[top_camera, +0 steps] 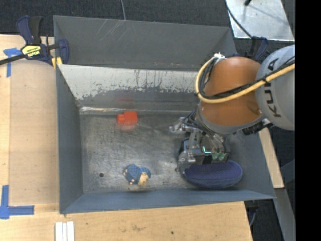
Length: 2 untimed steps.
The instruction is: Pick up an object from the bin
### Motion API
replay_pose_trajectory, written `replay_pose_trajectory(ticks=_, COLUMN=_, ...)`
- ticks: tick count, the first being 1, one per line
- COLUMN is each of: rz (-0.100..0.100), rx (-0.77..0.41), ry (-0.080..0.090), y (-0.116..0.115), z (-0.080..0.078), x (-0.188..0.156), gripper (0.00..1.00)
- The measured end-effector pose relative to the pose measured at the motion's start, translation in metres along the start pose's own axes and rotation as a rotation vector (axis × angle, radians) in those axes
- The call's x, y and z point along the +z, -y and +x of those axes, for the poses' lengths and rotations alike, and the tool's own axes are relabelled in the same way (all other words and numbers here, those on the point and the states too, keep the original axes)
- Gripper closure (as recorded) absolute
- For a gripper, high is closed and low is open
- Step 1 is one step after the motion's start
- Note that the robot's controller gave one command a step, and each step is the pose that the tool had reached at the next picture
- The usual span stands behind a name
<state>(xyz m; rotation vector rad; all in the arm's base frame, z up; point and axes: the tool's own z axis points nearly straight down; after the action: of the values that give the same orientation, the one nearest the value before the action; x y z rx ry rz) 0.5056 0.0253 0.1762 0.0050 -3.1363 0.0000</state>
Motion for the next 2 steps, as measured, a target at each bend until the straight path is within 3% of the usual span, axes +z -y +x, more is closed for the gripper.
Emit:
replay_pose_trajectory(ticks=1, rz=0.001, rx=-0.152, ry=0.013, y=-0.0716, z=0.0061, x=0.1046, gripper=0.00)
replay_pose_trajectory(ticks=2, rz=-0.003, rx=-0.147, ry=0.028, y=-0.0722, z=0.0016, x=0.1000, gripper=1.00)
